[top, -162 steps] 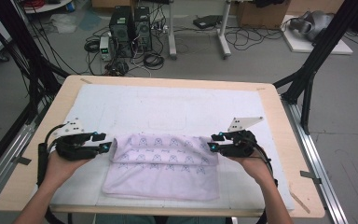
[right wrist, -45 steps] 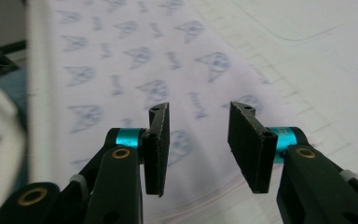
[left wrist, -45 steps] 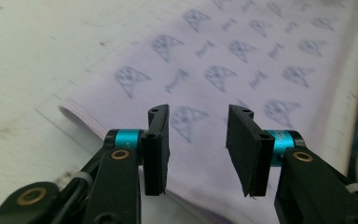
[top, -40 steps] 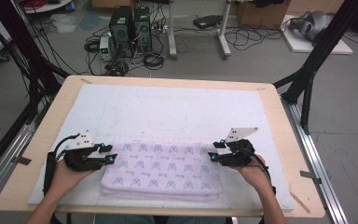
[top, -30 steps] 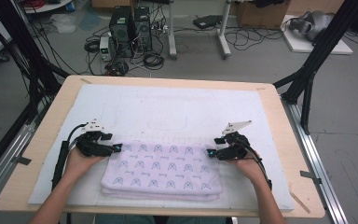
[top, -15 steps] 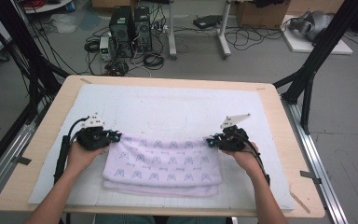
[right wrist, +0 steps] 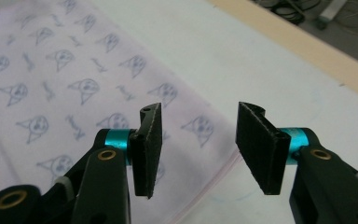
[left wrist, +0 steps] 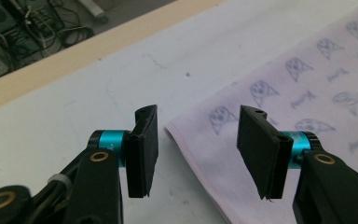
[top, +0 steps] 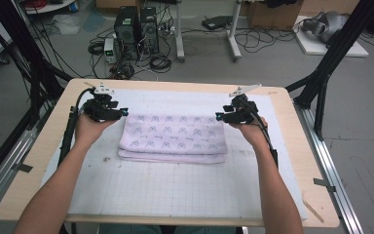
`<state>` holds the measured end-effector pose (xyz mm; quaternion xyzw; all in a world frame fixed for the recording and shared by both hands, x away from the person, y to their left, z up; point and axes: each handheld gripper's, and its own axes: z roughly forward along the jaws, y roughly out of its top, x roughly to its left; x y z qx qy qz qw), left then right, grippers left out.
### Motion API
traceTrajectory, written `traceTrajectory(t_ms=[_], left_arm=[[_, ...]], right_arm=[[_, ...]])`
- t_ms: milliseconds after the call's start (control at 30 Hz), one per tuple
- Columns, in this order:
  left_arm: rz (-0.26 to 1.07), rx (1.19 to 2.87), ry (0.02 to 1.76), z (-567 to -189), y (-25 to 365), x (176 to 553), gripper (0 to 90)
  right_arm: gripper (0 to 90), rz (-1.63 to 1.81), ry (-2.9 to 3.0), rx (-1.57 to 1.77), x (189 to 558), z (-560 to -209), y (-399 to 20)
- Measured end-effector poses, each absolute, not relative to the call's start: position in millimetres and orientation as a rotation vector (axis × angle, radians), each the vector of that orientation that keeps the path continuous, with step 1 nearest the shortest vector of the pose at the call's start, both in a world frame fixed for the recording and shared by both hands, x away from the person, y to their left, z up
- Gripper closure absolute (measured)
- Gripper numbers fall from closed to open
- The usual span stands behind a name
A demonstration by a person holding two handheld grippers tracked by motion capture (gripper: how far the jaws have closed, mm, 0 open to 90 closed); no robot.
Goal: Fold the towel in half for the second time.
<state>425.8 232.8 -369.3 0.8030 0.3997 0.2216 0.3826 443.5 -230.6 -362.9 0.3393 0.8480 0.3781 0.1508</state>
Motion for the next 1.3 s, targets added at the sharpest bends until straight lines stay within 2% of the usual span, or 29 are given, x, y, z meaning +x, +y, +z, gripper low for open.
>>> traceTrajectory(t_ms=[100, 300, 400, 633, 700, 833, 1033, 1167, 1300], left_arm=[[0.507, 2.025, 0.972, -380, 237, 409, 52.1], [0.386, 2.030, 0.796, -401, 238, 375, 71.8], [0.355, 2.095, 0.761, -413, 237, 366, 76.8], [0.344, 2.216, 0.792, -433, 248, 357, 76.7], [0.347, 2.190, 0.803, -435, 251, 354, 76.1], [0.367, 2.150, 0.824, -429, 256, 353, 68.4], [0.349, 2.034, 0.762, -415, 254, 350, 64.9], [0.312, 2.100, 0.764, -424, 249, 353, 63.0], [0.336, 2.185, 0.791, -439, 245, 353, 60.0]], right_arm=[[50.6, 1.102, 2.461, 0.955, 430, -374, -233], [54.1, 1.160, 2.511, 0.889, 396, -395, -233], [58.1, 1.176, 2.537, 0.866, 384, -405, -231], [64.9, 1.065, 2.654, 0.880, 372, -429, -233], [65.7, 1.065, 2.636, 0.854, 368, -429, -233], [62.5, 1.085, 2.627, 0.859, 363, -431, -237], [58.8, 1.216, 2.545, 0.787, 358, -419, -239], [56.8, 1.163, 2.592, 0.787, 362, -427, -236], [57.7, 1.110, 2.611, 0.799, 360, -438, -235]])
